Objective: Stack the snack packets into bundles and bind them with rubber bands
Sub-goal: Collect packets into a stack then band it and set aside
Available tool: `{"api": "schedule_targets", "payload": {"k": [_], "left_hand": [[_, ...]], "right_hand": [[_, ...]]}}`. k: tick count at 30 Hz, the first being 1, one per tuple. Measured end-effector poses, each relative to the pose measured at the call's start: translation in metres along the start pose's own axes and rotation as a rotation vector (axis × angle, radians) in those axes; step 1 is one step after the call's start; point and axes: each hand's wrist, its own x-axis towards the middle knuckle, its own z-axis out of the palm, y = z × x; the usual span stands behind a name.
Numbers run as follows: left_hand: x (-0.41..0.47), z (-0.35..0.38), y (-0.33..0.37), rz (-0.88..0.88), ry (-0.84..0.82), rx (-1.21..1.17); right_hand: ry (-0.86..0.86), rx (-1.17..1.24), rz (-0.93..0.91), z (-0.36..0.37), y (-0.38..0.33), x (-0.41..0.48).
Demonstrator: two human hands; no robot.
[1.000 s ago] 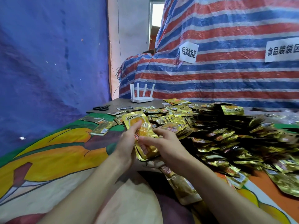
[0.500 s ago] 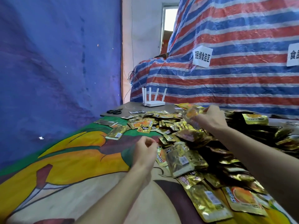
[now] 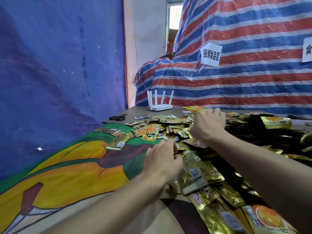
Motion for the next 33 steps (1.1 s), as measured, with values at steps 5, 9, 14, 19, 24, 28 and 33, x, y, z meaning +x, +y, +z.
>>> {"api": "schedule_targets", "payload": {"k": [5, 9, 14, 19, 24, 28, 33], "left_hand": [[0.068, 0.003, -0.031, -0.108, -0.149, 0.244], [0.11, 0.022, -0.067, -0.205, -0.167, 0.346], [0.154, 0.042, -0.106, -0.264, -0.17, 0.377], [0.196, 0.055, -0.128, -0.333, -0.247, 0.4], [0.223, 0.061, -0.124, -0.377, -0.465, 0.241], [0.223, 0.066, -0.122, -0.369, -0.369, 0.392], [0.21, 0.072, -0.119, -0.303, -0.279, 0.534]], "right_hand": [[-0.103, 0.145, -0.14, 0.012, -0.015, 0.023], [-0.195, 0.169, -0.195, 0.033, -0.027, 0.045], [-0.32, 0.119, -0.211, 0.066, -0.044, 0.069], [-0.408, -0.013, -0.285, 0.087, -0.053, 0.087], [-0.312, -0.105, -0.344, 0.103, -0.055, 0.092], [-0.263, -0.163, -0.329, 0.107, -0.058, 0.093], [-0.209, -0.116, -0.322, 0.099, -0.059, 0.089]]}}
